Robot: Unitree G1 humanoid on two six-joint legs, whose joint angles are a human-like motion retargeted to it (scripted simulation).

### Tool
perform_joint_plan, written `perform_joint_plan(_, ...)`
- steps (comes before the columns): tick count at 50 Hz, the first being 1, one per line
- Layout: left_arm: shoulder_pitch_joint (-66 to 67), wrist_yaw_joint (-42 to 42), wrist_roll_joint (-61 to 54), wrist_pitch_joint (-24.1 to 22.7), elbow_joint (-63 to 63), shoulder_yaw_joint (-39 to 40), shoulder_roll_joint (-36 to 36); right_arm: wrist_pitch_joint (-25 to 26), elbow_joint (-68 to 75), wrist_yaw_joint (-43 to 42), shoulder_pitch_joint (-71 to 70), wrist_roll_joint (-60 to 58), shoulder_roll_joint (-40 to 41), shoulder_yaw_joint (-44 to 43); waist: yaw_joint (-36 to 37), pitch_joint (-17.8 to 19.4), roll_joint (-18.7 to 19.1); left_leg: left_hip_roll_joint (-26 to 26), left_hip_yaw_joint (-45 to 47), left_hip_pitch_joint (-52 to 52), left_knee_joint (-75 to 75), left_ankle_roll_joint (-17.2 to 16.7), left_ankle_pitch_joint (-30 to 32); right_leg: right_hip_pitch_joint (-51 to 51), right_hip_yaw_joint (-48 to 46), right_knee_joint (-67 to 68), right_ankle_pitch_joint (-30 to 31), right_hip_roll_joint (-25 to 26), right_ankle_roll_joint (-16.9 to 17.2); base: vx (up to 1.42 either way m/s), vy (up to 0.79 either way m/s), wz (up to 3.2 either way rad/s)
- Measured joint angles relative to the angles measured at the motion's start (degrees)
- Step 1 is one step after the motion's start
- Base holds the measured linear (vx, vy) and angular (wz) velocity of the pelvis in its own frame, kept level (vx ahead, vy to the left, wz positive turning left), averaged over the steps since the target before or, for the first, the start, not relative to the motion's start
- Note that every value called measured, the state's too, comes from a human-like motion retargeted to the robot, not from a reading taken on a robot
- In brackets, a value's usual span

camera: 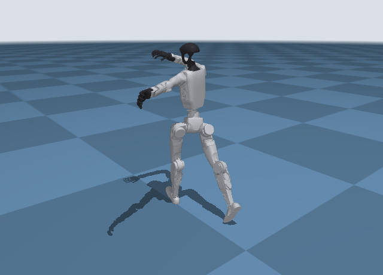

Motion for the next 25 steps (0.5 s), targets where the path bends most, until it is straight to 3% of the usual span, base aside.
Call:
perform_joint_plan(2, 8.2, -1.0, 2.8, 2.0, 0.6, 3.1, 4.7, 0.3, -8.6, -3.5, -13.7, 0.0, -3.8, 9.1, 1.7, 3.1, -2.4, -4.2, -2.1, -0.1, 5.6, 3.7, 0.2, 2.3, 0.2, 2.8, 1.4, -1.2, 0.0, 1.18, 0.29, 0.90)
perform_joint_plan(4, 14.2, -3.3, 5.4, 2.5, 0.9, 5.8, 5.2, -0.4, -14.9, -3.4, -21.0, 0.0, -4.5, 13.1, 3.1, 7.1, -2.8, -6.5, -2.4, 2.7, 12.0, 7.3, -5.3, 2.6, -2.9, 10.4, -0.7, -1.8, 0.0, 1.16, 0.25, 0.15)
perform_joint_plan(5, 16.8, -5.3, 7.6, 2.1, 0.8, 7.1, 4.2, -1.4, -17.4, -1.8, -22.3, -0.4, -4.3, 13.5, 4.3, 8.6, -1.8, -5.8, -1.9, 4.8, 15.1, 8.6, -9.1, 1.1, -5.1, 16.2, -4.0, -1.5, 0.0, 1.07, 0.34, -0.74)
perform_joint_plan(6, 18.1, -8.2, 9.4, 1.4, -0.2, 7.3, 1.9, -2.1, -19.5, 0.8, -20.3, -0.7, -4.4, 11.4, 4.3, 8.6, -2.8, -6.3, -0.8, 4.3, 18.1, 9.1, -12.3, -7.5, -5.7, 30.9, -13.3, -2.0, 0.0, 1.00, 0.44, -0.84)
perform_joint_plan(8, 17.5, -13.0, 9.6, 0.0, -2.6, 4.5, -4.2, -2.6, -23.2, 6.3, -12.4, 1.0, -5.3, 5.0, 2.6, 9.2, -4.5, -8.7, 1.2, 5.3, 21.5, 9.3, -16.6, -21.6, -5.5, 52.6, -27.5, -4.4, -0.8, 0.93, 0.56, -0.60)
perform_joint_plan(10, 10.0, -16.5, 8.2, -2.0, -4.3, -4.1, -12.1, -2.9, -27.2, 13.2, 3.1, 4.3, -7.2, -5.2, -1.0, 9.2, -4.6, -8.8, 2.3, 8.3, 21.6, 7.3, -18.2, -32.9, -8.1, 64.6, -36.1, -6.0, -6.0, 0.93, 0.44, -0.34)
perform_joint_plan(12, -4.0, -15.0, 9.4, -4.1, -4.0, -17.6, -21.1, -4.2, -30.4, 18.3, 27.1, 6.6, -10.6, -16.9, -6.3, 7.9, -1.7, -7.3, 0.9, 12.0, 18.7, 4.8, -16.9, -42.1, -12.9, 68.7, -42.7, -5.2, -10.8, 0.94, 0.38, 0.45)
perform_joint_plan(15, -23.1, -3.0, 17.6, -4.8, -5.5, -35.9, -35.2, -8.5, -26.6, 16.5, 71.4, 5.7, -12.6, -34.3, -18.5, 4.5, 5.9, -3.8, -6.6, 17.2, 11.9, 0.9, -10.4, -51.7, -19.9, 63.7, -44.2, 0.0, -12.4, 1.00, 0.34, 2.09)
perform_joint_plan(18, -39.1, 5.5, 33.5, 1.7, -10.9, -50.2, -46.8, -7.7, -6.6, 13.7, 106.7, 1.7, -3.4, -45.3, -35.3, 1.9, 14.7, 1.6, -18.0, 21.6, 5.0, -4.4, 2.5, -54.4, -26.5, 45.7, -40.8, 3.1, -11.5, 1.13, 0.13, 3.55)
perform_joint_plan(21, -55.6, 5.9, 46.9, 5.1, -19.7, -62.0, -54.6, -2.3, 20.8, 17.5, 123.7, -3.6, 5.8, -51.2, -50.3, 1.3, 19.8, 5.7, -26.5, 26.2, -0.4, -10.8, 17.3, -51.3, -30.4, 22.4, -36.5, 2.3, -11.8, 1.23, -0.16, 3.38)
perform_joint_plan(23, -68.4, 5.7, 51.2, 5.4, -27.3, -67.2, -58.0, 2.0, 40.3, 19.8, 128.7, -6.4, 10.6, -53.9, -56.7, 2.5, 20.1, 7.1, -28.5, 30.9, -2.7, -14.2, 24.4, -47.9, -33.1, 10.5, -35.8, 0.5, -10.7, 1.28, -0.37, 2.22)
perform_joint_plan(25, -81.4, 5.8, 52.4, 5.6, -34.1, -69.7, -61.0, 6.2, 58.2, 21.5, 131.4, -6.5, 14.6, -56.3, -59.5, 4.0, 18.9, 7.3, -27.0, 35.8, -3.1, -15.5, 28.1, -46.0, -34.0, 4.9, -38.2, -0.7, -8.9, 1.25, -0.44, 0.99)
